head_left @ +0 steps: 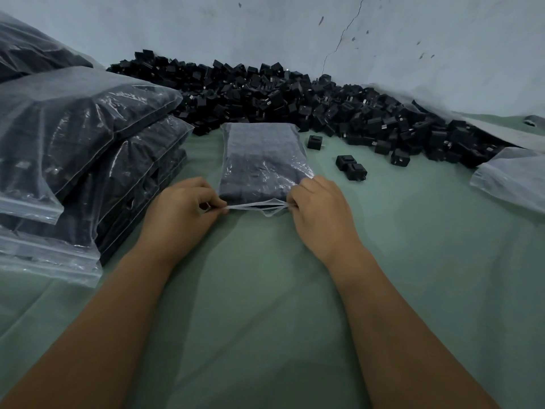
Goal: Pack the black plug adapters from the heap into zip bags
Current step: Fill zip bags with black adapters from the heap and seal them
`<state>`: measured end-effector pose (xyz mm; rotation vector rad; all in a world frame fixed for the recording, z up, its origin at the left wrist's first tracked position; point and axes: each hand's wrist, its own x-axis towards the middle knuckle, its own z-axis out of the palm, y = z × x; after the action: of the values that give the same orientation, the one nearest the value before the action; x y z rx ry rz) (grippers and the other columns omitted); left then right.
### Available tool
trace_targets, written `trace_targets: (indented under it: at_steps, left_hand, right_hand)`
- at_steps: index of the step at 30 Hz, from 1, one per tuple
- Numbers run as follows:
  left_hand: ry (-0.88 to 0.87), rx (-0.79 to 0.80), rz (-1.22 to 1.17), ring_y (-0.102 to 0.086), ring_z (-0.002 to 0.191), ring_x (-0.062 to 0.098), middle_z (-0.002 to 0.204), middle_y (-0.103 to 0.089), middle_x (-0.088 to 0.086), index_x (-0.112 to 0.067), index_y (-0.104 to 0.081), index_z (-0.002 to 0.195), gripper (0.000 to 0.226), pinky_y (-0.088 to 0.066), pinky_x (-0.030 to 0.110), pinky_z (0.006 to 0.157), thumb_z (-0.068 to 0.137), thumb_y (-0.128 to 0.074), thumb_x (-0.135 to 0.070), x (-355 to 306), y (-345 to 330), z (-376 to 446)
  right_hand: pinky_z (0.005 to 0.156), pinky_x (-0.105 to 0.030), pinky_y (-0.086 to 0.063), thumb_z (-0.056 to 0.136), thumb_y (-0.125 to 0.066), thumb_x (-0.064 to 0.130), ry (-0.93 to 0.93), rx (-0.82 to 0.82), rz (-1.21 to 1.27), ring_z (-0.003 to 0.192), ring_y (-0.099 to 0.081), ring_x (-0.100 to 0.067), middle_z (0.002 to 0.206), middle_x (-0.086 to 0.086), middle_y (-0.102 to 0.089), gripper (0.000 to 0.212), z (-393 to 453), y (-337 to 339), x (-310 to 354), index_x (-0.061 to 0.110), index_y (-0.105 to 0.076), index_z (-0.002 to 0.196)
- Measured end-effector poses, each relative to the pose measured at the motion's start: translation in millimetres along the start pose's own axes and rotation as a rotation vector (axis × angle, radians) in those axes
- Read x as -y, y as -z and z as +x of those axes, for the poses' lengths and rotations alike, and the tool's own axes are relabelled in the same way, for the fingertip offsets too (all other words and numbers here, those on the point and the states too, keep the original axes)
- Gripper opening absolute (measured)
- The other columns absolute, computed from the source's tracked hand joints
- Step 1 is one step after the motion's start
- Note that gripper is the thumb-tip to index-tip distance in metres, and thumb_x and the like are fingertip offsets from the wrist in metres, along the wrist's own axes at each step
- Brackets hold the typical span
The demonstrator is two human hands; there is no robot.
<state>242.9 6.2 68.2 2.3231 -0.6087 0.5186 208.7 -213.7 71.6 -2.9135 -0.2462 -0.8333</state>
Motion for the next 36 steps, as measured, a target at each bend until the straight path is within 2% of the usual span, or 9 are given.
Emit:
trace_targets:
  at_steps: [5, 9, 13, 22, 28, 33, 36]
  left_hand:
    - [-0.031, -0.005, -0.02, -0.062, 0.077, 0.021, 0.084, -0.066, -0.002, -0.012, -0.078, 0.082, 0.004, -0.052, 0.046, 0.073, 0.079, -0.08, -0.013, 0.2, -0.7, -0.4]
    - [-0.061, 0.013, -0.041, -0.063, 0.075, 0.02, 0.082, -0.065, -0.005, -0.014, -0.078, 0.081, 0.003, -0.052, 0.045, 0.071, 0.079, -0.08, -0.015, -0.4, -1.7, -1.0]
    - [-0.057, 0.013, -0.048, -0.063, 0.077, 0.02, 0.082, -0.066, -0.006, -0.015, -0.078, 0.081, 0.002, -0.052, 0.045, 0.072, 0.08, -0.08, -0.015, -0.7, -3.2, -1.1]
    - [-0.04, -0.028, -0.085, -0.062, 0.074, 0.023, 0.081, -0.067, 0.002, -0.008, -0.078, 0.08, 0.006, -0.052, 0.042, 0.073, 0.077, -0.082, -0.011, -1.8, -3.0, -0.3]
    - [-0.066, -0.031, -0.115, -0.063, 0.075, 0.021, 0.081, -0.067, 0.003, -0.006, -0.077, 0.08, 0.006, -0.052, 0.04, 0.073, 0.077, -0.082, -0.009, -2.7, -3.5, -0.4]
    - [-0.055, -0.035, -0.1, -0.064, 0.074, 0.021, 0.08, -0.069, 0.003, -0.008, -0.078, 0.082, 0.008, -0.053, 0.042, 0.074, 0.076, -0.083, -0.011, -4.4, -4.0, 0.3]
    - [-0.063, -0.037, -0.101, -0.064, 0.074, 0.021, 0.081, -0.069, 0.004, -0.007, -0.078, 0.083, 0.009, -0.054, 0.041, 0.074, 0.076, -0.082, -0.01, -5.5, -3.9, -0.9]
  right_hand:
    - [0.069, -0.031, -0.041, 0.074, -0.063, -0.008, 0.042, -0.023, 0.025, 0.074, -0.053, -0.025, 0.073, -0.006, -0.061, 0.015, 1.1, -2.6, 7.6, 0.007, -0.065, 0.074]
    - [0.072, -0.035, -0.042, 0.075, -0.058, -0.009, -0.025, 0.012, 0.048, 0.078, -0.053, -0.026, 0.076, -0.008, -0.062, 0.016, 2.3, -3.6, 4.2, 0.006, -0.065, 0.077]
    - [0.073, -0.036, -0.041, 0.071, -0.059, -0.012, -0.015, 0.011, 0.069, 0.079, -0.052, -0.028, 0.078, -0.009, -0.06, 0.017, 2.0, -4.3, 5.0, 0.004, -0.063, 0.076]
    - [0.08, -0.034, -0.041, 0.079, -0.055, -0.003, -0.042, 0.071, 0.066, 0.087, -0.05, -0.021, 0.085, -0.005, -0.063, 0.019, 5.1, -2.6, 2.6, 0.009, -0.068, 0.086]
    - [0.075, -0.036, -0.044, 0.074, -0.06, -0.008, 0.037, -0.014, 0.079, 0.08, -0.053, -0.026, 0.078, -0.008, -0.062, 0.015, 2.5, 0.9, 9.0, 0.004, -0.066, 0.077]
    - [0.068, -0.036, -0.046, 0.07, -0.063, -0.011, 0.023, -0.051, 0.134, 0.072, -0.055, -0.028, 0.069, -0.01, -0.063, 0.014, 1.4, 0.1, 10.4, 0.002, -0.066, 0.069]
    - [0.071, -0.036, -0.045, 0.073, -0.061, -0.01, 0.029, -0.03, 0.129, 0.076, -0.053, -0.027, 0.072, -0.01, -0.062, 0.014, 1.4, -1.6, 9.7, 0.003, -0.065, 0.071]
